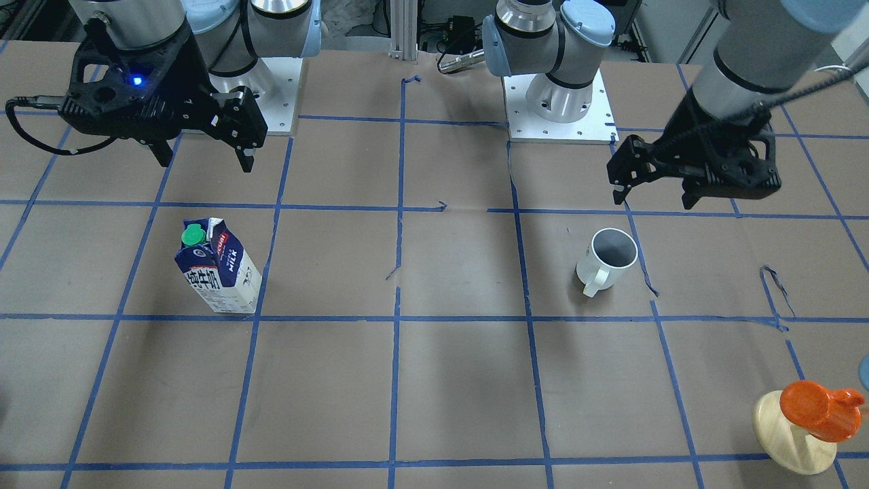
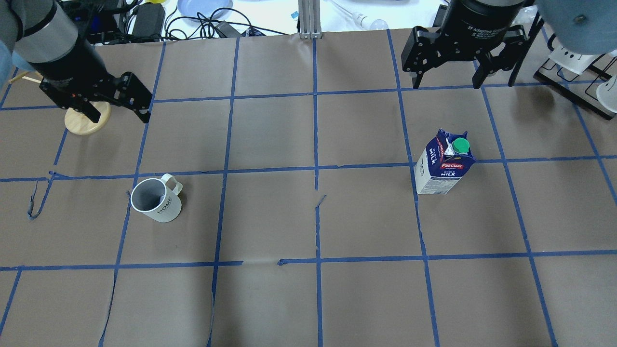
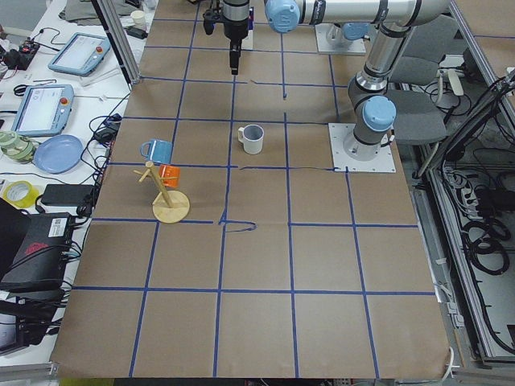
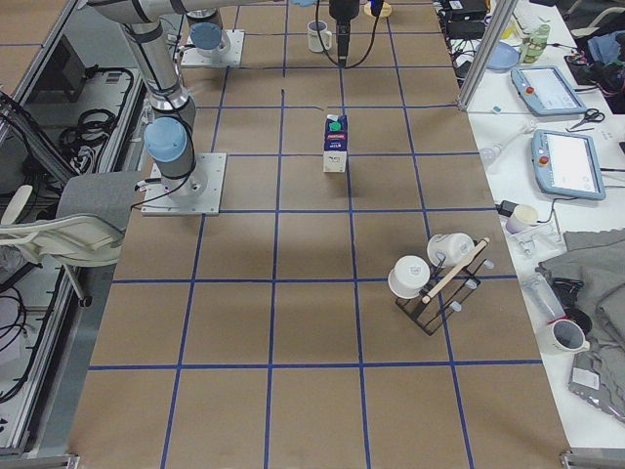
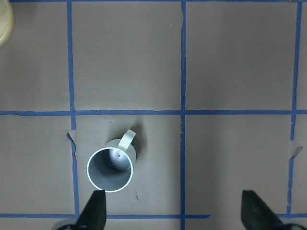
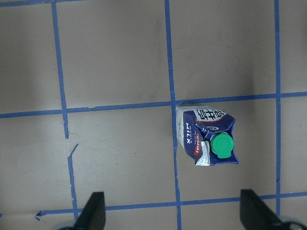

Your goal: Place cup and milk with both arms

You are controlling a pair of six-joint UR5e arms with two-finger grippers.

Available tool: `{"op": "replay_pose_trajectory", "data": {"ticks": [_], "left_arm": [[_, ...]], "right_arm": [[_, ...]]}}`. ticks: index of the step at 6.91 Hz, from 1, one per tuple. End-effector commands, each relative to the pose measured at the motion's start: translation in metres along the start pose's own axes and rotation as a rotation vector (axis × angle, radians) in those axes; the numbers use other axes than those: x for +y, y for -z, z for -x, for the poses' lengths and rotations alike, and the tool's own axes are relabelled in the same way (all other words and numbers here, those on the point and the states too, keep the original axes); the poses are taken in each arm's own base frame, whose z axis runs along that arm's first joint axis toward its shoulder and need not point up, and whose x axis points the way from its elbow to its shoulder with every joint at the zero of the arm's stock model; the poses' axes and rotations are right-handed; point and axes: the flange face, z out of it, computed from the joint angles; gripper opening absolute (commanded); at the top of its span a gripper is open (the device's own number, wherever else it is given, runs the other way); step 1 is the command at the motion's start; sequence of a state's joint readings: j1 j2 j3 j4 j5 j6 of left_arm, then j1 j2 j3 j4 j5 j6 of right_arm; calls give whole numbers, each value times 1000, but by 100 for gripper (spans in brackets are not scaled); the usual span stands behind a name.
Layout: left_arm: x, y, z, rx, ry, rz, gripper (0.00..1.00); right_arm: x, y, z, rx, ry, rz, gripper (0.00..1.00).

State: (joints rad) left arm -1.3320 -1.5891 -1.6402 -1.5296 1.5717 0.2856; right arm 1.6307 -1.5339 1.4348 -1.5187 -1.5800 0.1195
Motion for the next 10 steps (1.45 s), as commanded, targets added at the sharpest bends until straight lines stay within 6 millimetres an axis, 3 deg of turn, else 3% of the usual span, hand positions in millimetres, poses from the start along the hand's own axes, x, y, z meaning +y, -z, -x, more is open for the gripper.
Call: {"op": "replay_pose_trajectory", "data": {"ticks": [1, 3, 4, 5, 7, 8, 9, 10], "left_arm": [[20, -80, 71, 109, -7, 58, 100], [25, -146, 71, 100, 0, 23, 100], [31, -170, 67, 103, -8, 53, 100], [30, -175, 68, 107, -7, 62, 98], [26, -192, 72, 89, -2, 76, 92], [25, -199, 73, 85, 0, 94, 54], [23, -206, 74, 89, 12, 109, 26], [21, -210, 75, 92, 9, 114, 19]], "right_arm": [[-4, -7, 0, -6, -2, 16, 100], [-6, -74, -17, 9, 22, 122, 100], [-13, -107, -50, 3, 39, 114, 100], [-11, -131, -79, -12, 29, 141, 100], [-14, -146, -88, -16, 49, 127, 100], [-15, -164, -89, -18, 59, 137, 99], [-14, -171, -88, -17, 59, 133, 99], [-13, -173, -88, -18, 59, 137, 98]]}}
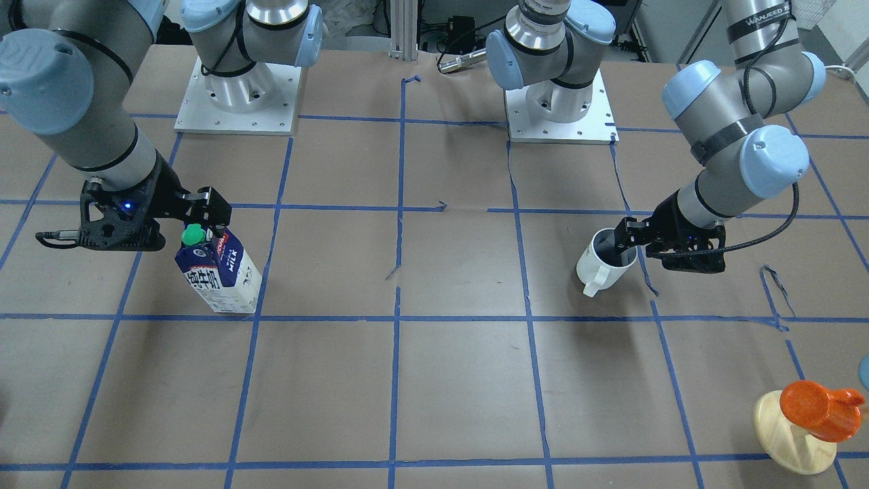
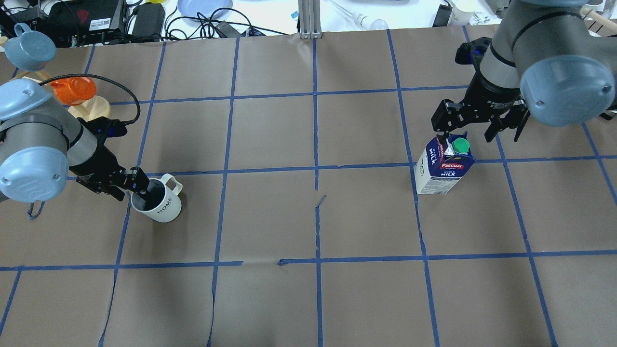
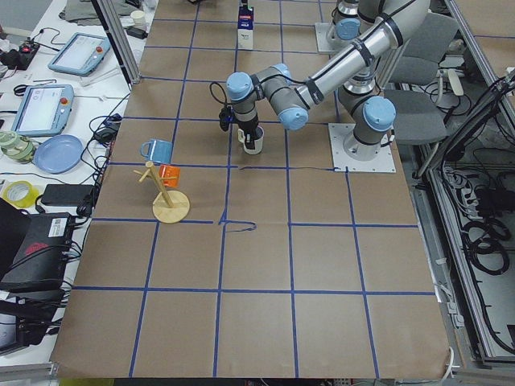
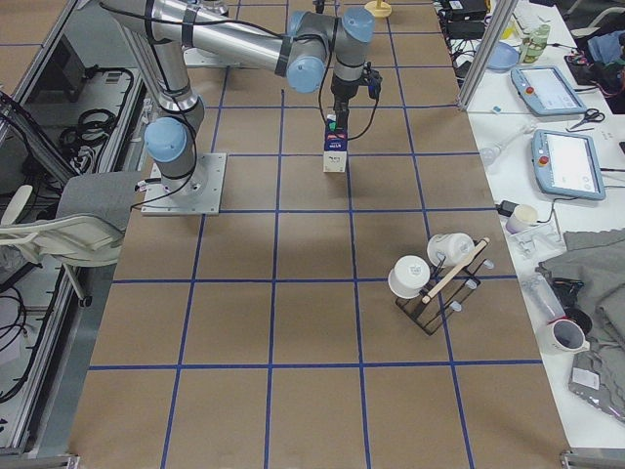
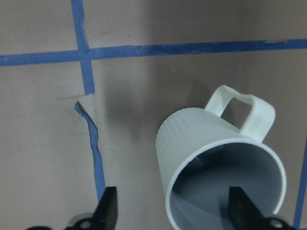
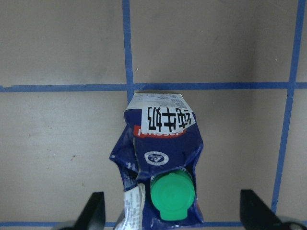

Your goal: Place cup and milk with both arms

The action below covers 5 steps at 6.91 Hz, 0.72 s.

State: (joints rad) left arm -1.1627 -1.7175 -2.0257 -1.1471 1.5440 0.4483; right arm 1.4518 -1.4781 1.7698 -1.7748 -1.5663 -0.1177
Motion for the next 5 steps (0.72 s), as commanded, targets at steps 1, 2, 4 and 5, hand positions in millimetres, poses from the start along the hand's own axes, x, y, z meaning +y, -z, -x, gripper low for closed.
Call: {"op": "replay_pose_trajectory", "data": {"ticks": [1, 2, 4, 5], "left_arm": [[-5, -7, 2, 0, 2, 7, 15], [-6, -5, 1, -3, 5, 0, 14], [-8, 10, -9, -20, -15, -46, 8], [-14, 27, -52, -37, -10, -86, 9]], "right_arm": [[1, -12, 0, -3, 6, 13, 96], [0, -20, 0, -6, 4, 21, 96], [1, -30, 2, -28, 4, 40, 86], [1, -31, 3, -30, 5, 41, 77]]}}
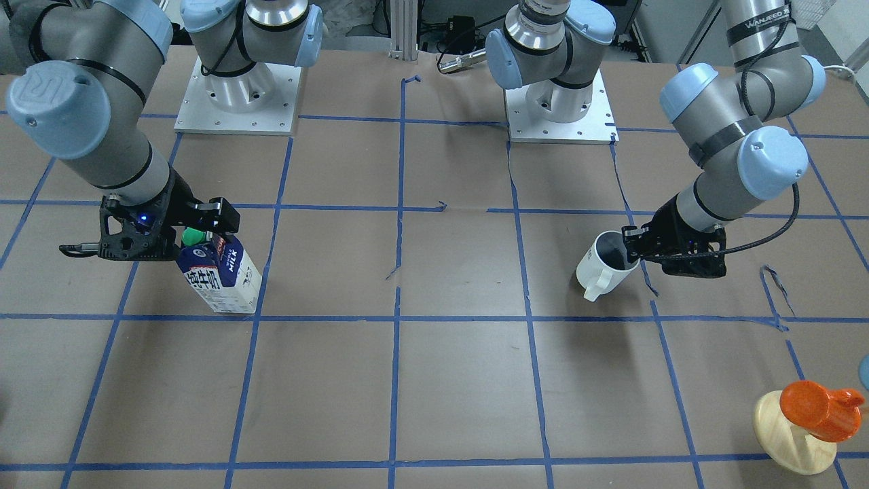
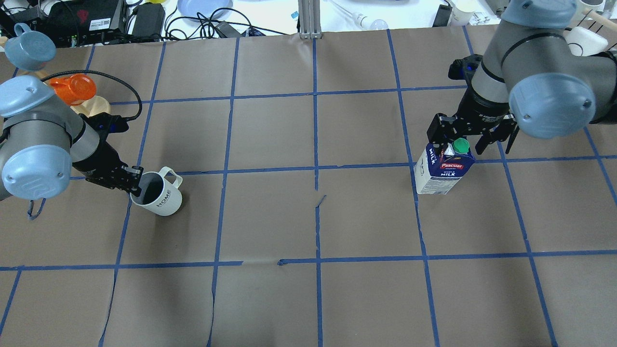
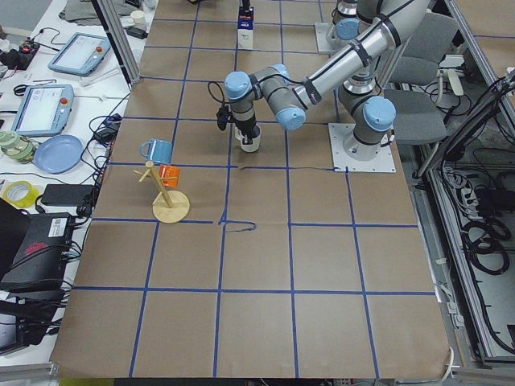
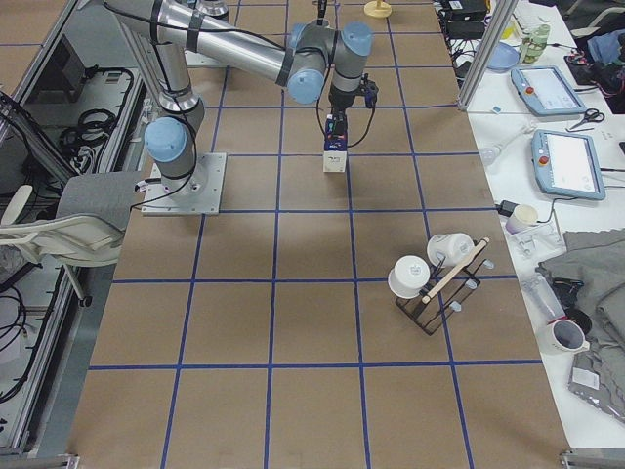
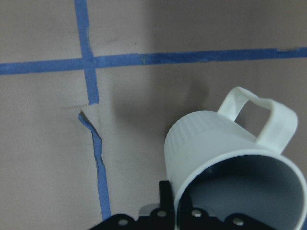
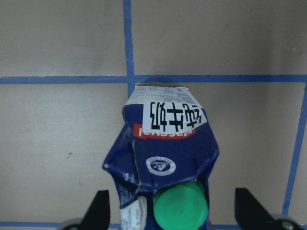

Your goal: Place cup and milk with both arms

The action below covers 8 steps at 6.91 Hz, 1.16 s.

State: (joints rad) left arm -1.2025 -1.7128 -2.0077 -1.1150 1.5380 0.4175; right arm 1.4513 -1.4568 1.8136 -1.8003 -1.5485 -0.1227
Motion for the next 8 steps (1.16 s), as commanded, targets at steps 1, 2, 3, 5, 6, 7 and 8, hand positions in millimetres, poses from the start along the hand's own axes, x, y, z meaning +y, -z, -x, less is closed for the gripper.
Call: {"op": "replay_pose_trajectory", "data": {"ticks": [1, 2, 3, 5, 6, 7, 8], "left_arm": [[-25, 35, -114, -45, 22, -76, 10], [-37, 45, -177, -39, 46, -104, 10], [-41, 45, -212, -35, 76, -119, 10], [8, 25, -335, -58, 19, -100, 10], [16, 13, -350, -58, 88, -82, 10], [18, -4, -360, -59, 127, -73, 10], [18, -17, -366, -62, 125, -70, 10]], "right_arm": [[1, -3, 2, -7, 3, 4, 62], [0, -2, 2, -7, 3, 2, 49], [0, -2, 2, -7, 3, 2, 36], [-1, 3, 2, -6, 1, -5, 37], [-1, 8, 2, -5, 2, -16, 37], [0, 13, 2, -2, 0, -26, 37], [-4, 31, 4, 3, -5, -52, 37]]}}
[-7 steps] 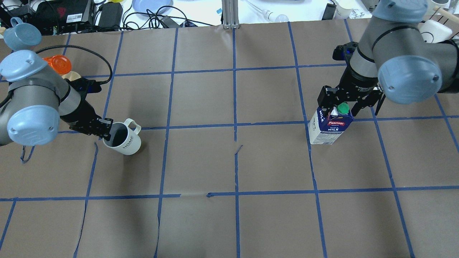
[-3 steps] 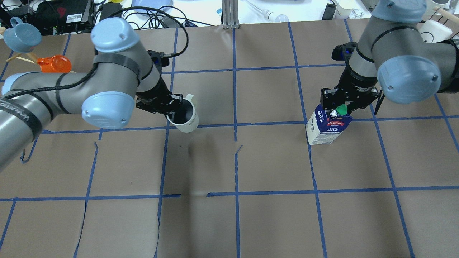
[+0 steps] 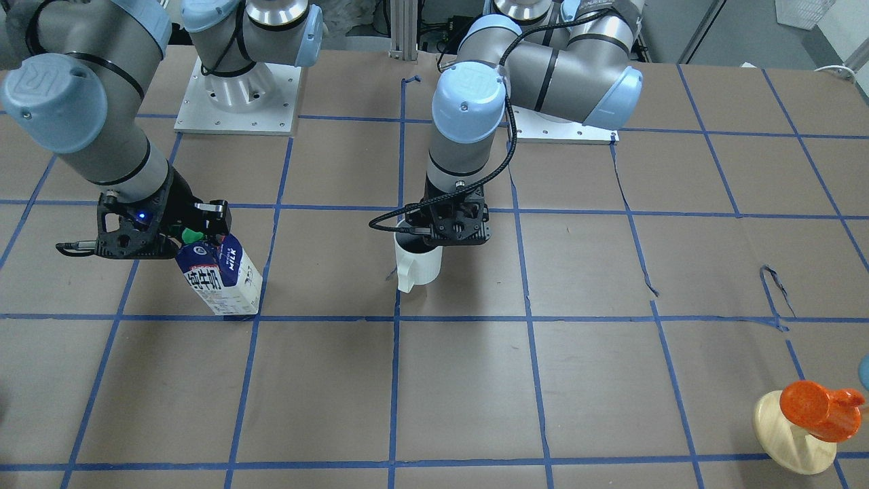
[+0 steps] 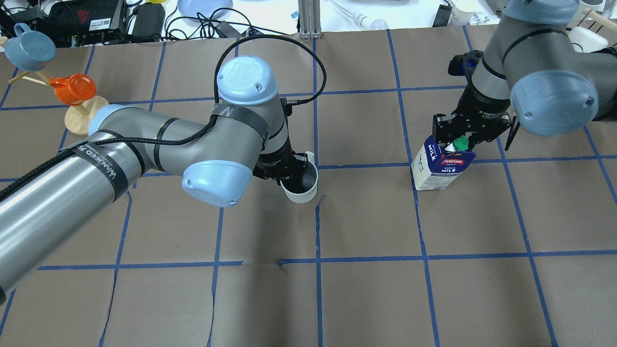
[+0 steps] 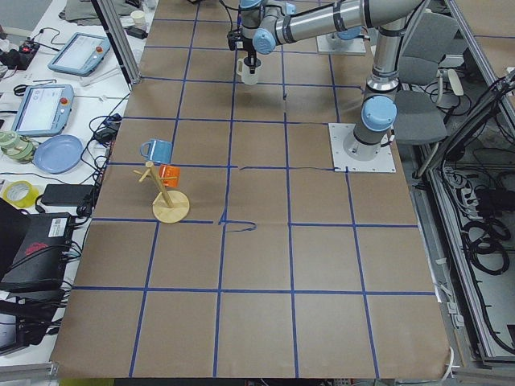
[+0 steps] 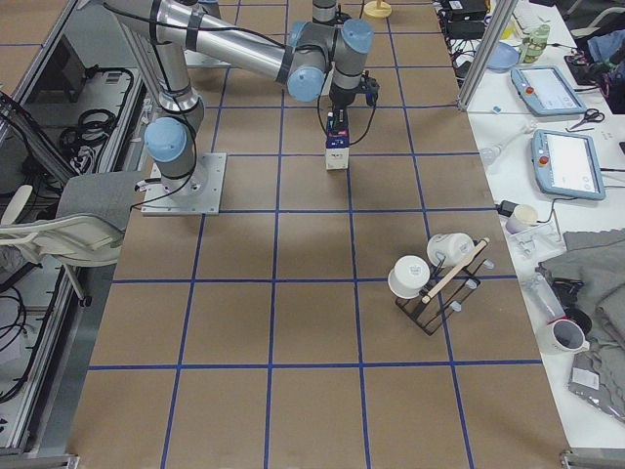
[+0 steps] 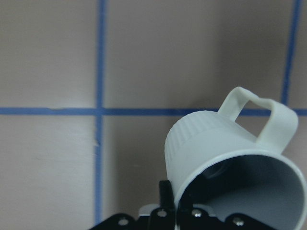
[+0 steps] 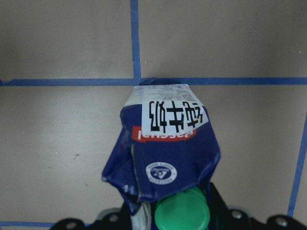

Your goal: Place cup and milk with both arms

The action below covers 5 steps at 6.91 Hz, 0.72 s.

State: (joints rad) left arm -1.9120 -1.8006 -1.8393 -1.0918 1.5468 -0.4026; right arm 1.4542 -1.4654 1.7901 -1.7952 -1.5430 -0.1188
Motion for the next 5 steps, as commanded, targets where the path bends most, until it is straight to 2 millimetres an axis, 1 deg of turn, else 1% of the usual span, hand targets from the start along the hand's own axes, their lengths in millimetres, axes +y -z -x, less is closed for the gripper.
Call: {"op": "replay_pose_trajectory", "data": {"ticks": [1, 2, 3, 4, 5], "left_arm": [[6, -29, -17, -12, 7, 14, 10], [7, -32, -25, -4, -6, -3, 16], [8, -35, -27, -7, -12, 0, 17], [7, -36, -27, -6, -15, 1, 41], [6, -34, -27, -6, -18, -3, 51]], "right_arm": [[-7, 27, 3, 6, -5, -18, 37], [-5, 30, 5, 3, -10, -16, 37], [-6, 30, 11, 1, -25, -17, 37], [-8, 33, 29, 3, -17, -32, 37], [-13, 37, 42, 6, -23, -41, 37]]}}
